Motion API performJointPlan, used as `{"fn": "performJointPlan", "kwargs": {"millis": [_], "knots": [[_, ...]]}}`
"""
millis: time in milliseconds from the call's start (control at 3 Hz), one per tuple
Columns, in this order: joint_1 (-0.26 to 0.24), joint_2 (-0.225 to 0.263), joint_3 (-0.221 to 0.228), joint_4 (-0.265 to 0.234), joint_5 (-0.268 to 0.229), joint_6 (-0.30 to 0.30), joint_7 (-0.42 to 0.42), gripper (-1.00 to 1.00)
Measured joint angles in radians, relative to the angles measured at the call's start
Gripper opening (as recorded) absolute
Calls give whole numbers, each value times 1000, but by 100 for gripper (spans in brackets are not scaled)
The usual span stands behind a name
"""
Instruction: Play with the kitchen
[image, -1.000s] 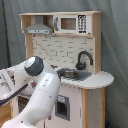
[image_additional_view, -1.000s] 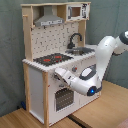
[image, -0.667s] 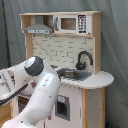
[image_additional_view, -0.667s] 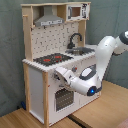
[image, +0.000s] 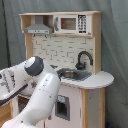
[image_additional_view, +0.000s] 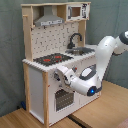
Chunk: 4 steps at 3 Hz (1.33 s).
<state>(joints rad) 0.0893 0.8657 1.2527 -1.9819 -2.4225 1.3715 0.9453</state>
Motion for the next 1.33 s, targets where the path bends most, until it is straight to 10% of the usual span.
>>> {"fn": "performJointPlan", "kwargs": {"millis": [333, 1333], "knots": [[0, 0, 0, 0, 0, 0, 2, 100], [102, 11, 28, -73, 66, -244, -22, 100]]}}
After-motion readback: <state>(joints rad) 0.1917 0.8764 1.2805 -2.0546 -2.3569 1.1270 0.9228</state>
